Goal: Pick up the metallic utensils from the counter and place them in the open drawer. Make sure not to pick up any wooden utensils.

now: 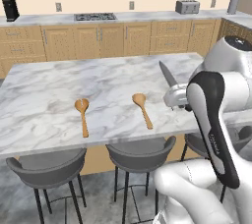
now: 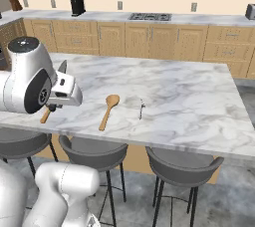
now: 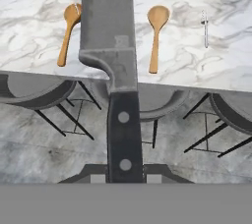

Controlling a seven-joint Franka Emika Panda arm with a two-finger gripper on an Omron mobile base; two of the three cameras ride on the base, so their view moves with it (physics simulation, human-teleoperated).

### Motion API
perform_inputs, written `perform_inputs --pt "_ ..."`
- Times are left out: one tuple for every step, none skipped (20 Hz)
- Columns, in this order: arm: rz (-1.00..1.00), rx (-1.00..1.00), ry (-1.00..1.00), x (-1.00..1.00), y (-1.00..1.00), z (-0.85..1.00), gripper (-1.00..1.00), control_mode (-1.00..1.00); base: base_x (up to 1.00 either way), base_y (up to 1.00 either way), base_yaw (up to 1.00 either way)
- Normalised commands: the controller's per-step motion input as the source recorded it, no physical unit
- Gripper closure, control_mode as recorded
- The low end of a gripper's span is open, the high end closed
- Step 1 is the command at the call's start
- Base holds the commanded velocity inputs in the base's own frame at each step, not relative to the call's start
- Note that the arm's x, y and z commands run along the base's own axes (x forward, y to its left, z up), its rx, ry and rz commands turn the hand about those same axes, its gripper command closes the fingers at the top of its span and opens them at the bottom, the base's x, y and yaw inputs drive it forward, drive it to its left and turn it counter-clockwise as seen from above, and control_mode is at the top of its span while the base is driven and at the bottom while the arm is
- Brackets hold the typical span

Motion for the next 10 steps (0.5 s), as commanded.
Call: perform_inputs --pt "0.00 -0.01 0.00 -0.39 -0.14 0.48 1.00 -1.00 0.00 0.00 0.00" --pt "0.00 -0.02 0.00 -0.37 -0.04 0.31 1.00 -1.00 0.00 0.00 0.00" --pt "0.00 -0.03 0.00 -0.36 0.00 0.17 1.00 -1.00 0.00 0.00 0.00" --pt "0.00 -0.03 0.00 -0.35 0.00 0.10 1.00 -1.00 0.00 0.00 0.00" --pt "0.00 -0.01 0.00 -0.39 0.00 0.00 1.00 -1.00 0.00 0.00 0.00" --pt "0.00 0.00 0.00 -0.39 0.00 0.00 1.00 -1.00 0.00 0.00 0.00" --pt "0.00 0.00 -0.01 -0.35 0.00 0.00 1.00 -1.00 0.00 0.00 0.00" --pt "0.00 0.00 -0.02 -0.30 0.00 0.00 1.00 -1.00 0.00 0.00 0.00" --pt "0.01 0.00 -0.01 -0.05 0.00 0.00 1.00 -1.00 0.00 0.00 0.00" --pt "0.00 0.00 0.00 0.00 0.00 0.00 1.00 -1.00 0.00 0.00 0.00"
